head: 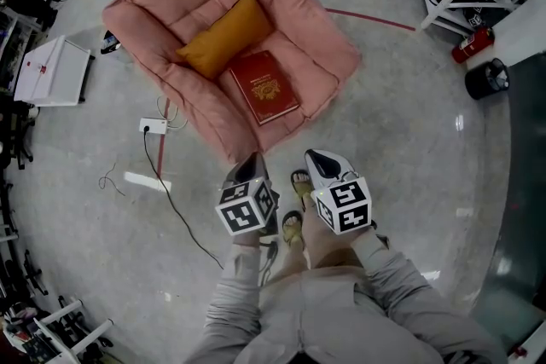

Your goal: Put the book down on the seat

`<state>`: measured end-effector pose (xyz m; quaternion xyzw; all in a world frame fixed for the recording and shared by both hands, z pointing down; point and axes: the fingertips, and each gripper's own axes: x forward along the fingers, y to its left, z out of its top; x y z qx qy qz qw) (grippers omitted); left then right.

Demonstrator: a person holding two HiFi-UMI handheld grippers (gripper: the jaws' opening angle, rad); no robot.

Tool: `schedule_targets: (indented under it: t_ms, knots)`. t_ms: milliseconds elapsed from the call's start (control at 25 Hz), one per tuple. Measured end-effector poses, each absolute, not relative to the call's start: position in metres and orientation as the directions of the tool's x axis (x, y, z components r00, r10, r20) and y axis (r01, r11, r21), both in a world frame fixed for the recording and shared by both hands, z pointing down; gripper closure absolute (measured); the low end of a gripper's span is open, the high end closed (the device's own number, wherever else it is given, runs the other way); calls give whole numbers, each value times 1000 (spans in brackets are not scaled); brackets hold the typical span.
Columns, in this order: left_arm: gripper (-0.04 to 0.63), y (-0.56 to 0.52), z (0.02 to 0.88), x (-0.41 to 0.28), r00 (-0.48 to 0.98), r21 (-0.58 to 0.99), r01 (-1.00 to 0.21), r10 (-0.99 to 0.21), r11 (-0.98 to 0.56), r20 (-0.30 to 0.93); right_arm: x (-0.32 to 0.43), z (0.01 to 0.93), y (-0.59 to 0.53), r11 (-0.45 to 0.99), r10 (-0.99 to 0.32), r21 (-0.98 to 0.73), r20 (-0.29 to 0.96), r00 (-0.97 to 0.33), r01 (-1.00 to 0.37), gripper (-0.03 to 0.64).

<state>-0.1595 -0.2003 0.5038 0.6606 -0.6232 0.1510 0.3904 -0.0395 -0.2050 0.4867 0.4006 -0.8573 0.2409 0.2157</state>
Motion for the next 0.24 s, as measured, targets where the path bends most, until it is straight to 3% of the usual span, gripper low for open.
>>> schedule_targets:
  t_ms: [240]
  knots:
    - [591,-200,505,-163,169,324,-942,-705,90,688,-38,489,-205,561,-582,-241,565,-584,-792,618]
